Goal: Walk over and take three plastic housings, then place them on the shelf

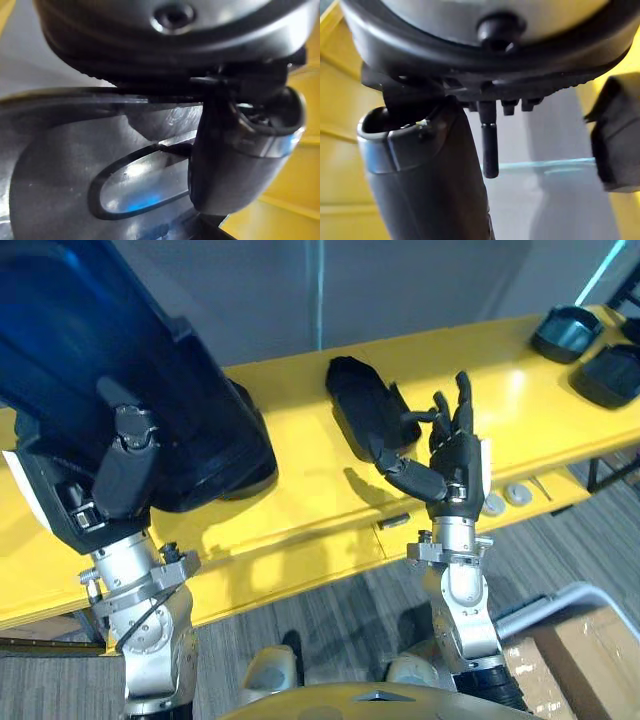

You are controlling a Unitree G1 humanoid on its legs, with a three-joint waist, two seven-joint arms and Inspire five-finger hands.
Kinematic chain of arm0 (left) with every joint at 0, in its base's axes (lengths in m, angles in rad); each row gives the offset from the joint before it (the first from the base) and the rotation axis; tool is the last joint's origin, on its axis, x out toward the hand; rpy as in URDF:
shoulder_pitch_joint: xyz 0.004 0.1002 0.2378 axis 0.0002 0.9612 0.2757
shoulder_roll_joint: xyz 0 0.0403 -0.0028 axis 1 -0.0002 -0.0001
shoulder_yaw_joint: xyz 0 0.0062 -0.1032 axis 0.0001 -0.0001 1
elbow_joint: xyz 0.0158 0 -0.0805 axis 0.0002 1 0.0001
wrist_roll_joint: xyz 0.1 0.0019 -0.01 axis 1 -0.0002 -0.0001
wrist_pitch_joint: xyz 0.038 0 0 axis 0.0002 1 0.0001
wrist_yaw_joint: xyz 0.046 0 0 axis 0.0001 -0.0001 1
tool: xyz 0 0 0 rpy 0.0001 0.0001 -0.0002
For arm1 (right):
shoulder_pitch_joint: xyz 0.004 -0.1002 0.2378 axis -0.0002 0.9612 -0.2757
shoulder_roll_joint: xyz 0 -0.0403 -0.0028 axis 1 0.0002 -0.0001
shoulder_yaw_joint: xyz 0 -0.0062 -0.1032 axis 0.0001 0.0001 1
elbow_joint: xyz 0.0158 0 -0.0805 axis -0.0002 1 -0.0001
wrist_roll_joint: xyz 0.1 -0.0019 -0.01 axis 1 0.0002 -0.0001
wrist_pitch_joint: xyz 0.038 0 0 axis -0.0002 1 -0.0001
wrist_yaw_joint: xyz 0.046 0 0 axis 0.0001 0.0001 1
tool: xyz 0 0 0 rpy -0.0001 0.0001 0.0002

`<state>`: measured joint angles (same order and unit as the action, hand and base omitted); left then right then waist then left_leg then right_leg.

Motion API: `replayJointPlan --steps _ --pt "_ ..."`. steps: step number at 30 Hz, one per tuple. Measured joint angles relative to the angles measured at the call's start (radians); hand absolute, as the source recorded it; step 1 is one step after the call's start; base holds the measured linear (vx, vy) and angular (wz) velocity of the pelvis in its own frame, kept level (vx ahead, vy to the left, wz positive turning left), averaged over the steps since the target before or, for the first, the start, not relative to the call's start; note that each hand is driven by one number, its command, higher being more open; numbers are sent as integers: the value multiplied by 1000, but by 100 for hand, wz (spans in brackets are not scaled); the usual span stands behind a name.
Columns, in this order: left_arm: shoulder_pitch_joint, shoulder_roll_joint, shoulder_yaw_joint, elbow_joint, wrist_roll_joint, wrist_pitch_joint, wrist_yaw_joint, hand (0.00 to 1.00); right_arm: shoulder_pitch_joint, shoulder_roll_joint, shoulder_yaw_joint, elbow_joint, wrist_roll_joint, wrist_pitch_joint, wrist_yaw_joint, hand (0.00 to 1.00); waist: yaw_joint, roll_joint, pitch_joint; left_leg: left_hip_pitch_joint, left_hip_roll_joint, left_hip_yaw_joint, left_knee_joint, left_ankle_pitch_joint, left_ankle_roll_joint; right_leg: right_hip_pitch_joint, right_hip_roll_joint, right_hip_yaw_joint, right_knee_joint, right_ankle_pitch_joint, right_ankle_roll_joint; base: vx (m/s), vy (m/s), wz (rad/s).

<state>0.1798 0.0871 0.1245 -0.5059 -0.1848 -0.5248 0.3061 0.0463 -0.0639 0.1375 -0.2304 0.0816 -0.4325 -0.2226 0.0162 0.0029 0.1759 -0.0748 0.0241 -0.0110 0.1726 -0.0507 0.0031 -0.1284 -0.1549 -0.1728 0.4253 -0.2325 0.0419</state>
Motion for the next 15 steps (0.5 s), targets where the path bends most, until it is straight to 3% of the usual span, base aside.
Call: replayJointPlan --steps 1,2,3,4,5,8,12,15 --pt "-1 0 -2 2 2 0 3 0 -1 -4 -5 -9 0 -2 -3 100 0 -2 -1 2 -5 -7 0 0 0 -1 3 1 -28 10 1 288 -106 106" --pt "-3 2 -7 14 16 2 12 0 -10 -19 -31 -31 1 -15 -11 100 4 -21 -7 10 -36 -33 -1 -4 -5 4 -1 -8 -125 121 -8 228 -130 88" --pt "1 -16 -13 34 28 3 12 0 -33 -44 -61 -29 1 -22 -24 100 5 -8 -19 14 -40 -64 3 -20 -23 35 -7 -31 -162 139 14 237 -122 83" --pt "11 -26 -14 37 29 7 10 0 -47 -60 -71 -27 2 -24 -33 100 11 6 -27 12 -29 -70 4 -24 -28 53 5 -44 -195 151 8 236 -105 50" --pt "30 -31 -8 35 29 4 6 0 -73 -78 -89 -25 2 -30 -45 100 24 19 -35 16 -11 -75 3 -34 -40 87 27 -57 -250 160 6 210 -83 16" --pt "36 -33 -8 35 26 5 -21 0 -123 -94 -129 -29 16 -68 -35 100 43 23 -37 40 14 -77 -2 -42 -52 137 58 -72 -296 166 -2 165 -106 11" --pt "57 -35 -9 32 33 5 -55 0 -147 -96 -126 -65 61 -109 6 100 45 27 -40 47 15 -70 0 -45 -56 158 60 -75 -312 166 -3 60 -8 4" --pt "58 -52 -13 29 35 25 -82 0 -113 -85 -140 -113 123 -131 19 100 28 29 -42 33 7 23 4 -32 -42 192 37 -144 -322 158 -4 0 34 60"
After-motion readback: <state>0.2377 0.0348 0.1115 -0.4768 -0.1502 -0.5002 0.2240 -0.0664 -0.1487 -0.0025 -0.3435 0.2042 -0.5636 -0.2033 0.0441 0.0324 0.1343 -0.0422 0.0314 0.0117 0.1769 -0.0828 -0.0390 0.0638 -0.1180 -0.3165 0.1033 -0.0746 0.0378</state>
